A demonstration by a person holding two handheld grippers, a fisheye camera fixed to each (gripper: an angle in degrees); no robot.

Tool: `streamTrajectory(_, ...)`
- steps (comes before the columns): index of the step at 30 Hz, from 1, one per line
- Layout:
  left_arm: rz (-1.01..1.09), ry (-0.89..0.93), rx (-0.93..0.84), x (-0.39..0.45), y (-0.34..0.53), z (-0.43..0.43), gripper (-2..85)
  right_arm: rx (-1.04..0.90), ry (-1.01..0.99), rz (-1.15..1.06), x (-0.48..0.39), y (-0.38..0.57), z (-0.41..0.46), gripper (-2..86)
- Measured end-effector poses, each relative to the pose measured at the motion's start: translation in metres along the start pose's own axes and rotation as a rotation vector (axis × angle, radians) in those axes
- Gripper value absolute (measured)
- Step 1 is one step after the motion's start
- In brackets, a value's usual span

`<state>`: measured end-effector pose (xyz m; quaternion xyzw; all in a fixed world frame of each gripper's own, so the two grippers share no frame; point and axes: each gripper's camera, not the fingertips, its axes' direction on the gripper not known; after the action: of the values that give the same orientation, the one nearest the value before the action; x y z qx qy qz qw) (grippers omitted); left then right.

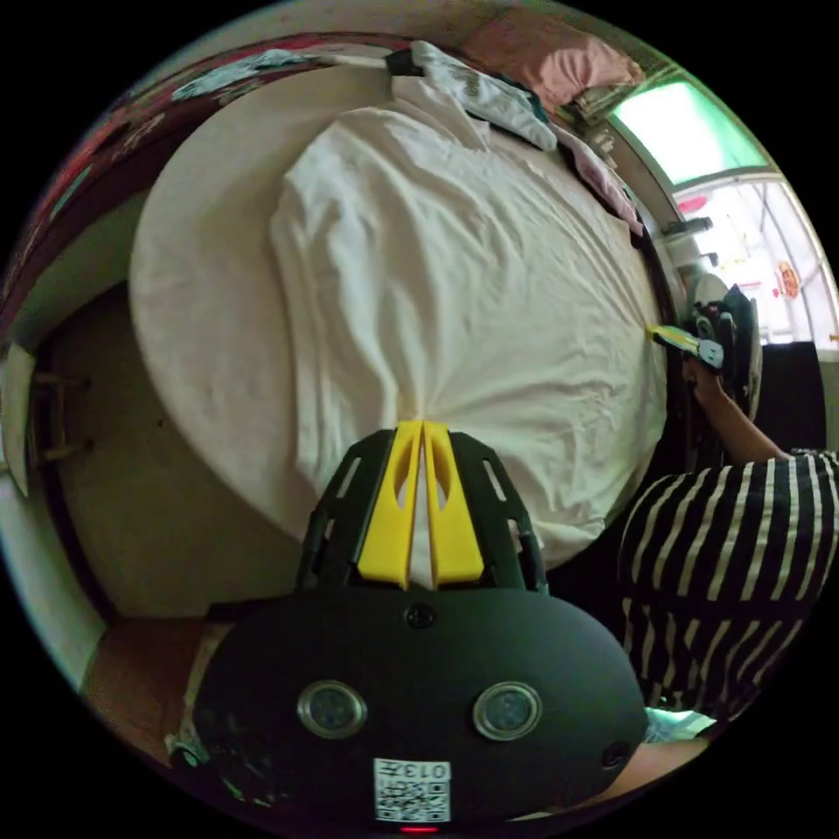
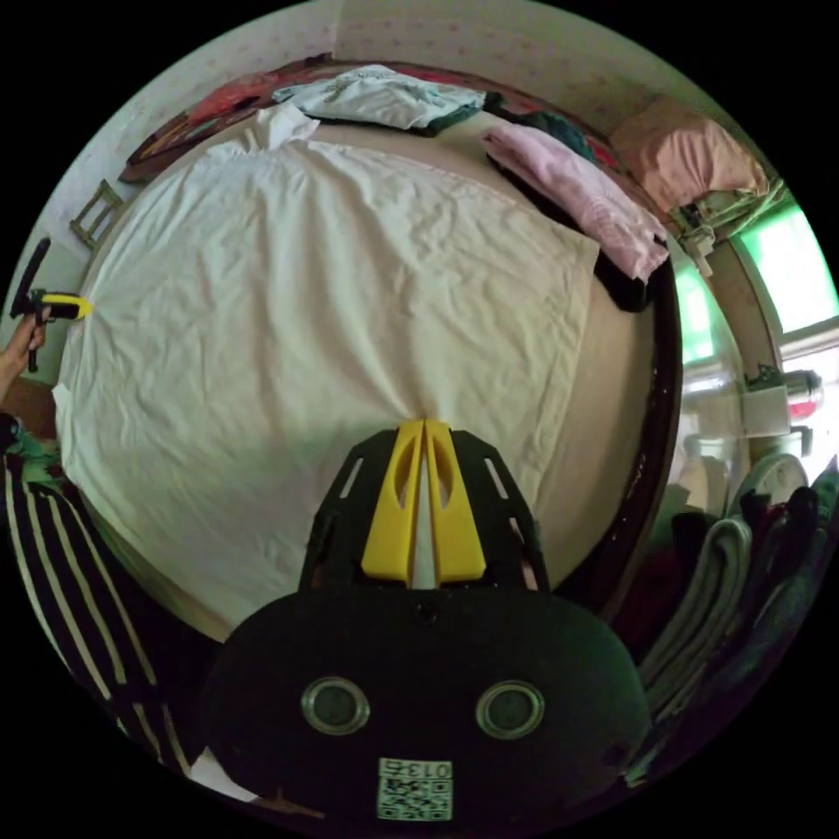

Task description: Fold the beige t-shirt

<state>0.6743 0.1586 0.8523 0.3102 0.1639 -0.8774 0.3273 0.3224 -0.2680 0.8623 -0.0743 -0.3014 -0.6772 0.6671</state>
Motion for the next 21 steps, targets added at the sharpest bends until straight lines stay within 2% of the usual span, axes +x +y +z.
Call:
streamTrajectory(3,-0.079,0.060,0.006,-0.025,0.029,-0.015,0.8,-0.052,0.004,0.108,0.028,0.000,-0.013,0.3)
streamTrajectory(6,-0.117,-0.036,0.181,-0.036,0.032,-0.049,3.7,0.039,0.045,0.151,0.046,-0.018,-0.040,1.0)
streamTrajectory(8,-0.142,-0.050,0.294,-0.045,0.008,-0.065,7.4,0.095,0.027,0.112,0.045,-0.047,-0.053,1.7)
streamTrajectory(10,-0.129,-0.061,0.313,-0.048,-0.016,-0.066,8.6,0.197,-0.020,0.029,0.032,-0.099,-0.068,3.6)
streamTrajectory(15,-0.036,-0.217,0.204,-0.046,-0.064,-0.050,10.6,0.322,-0.177,-0.216,-0.028,-0.232,-0.095,7.7)
streamTrajectory(21,-0.002,-0.203,0.154,-0.047,-0.061,-0.043,9.6,0.384,-0.187,-0.466,-0.122,-0.378,-0.121,9.6)
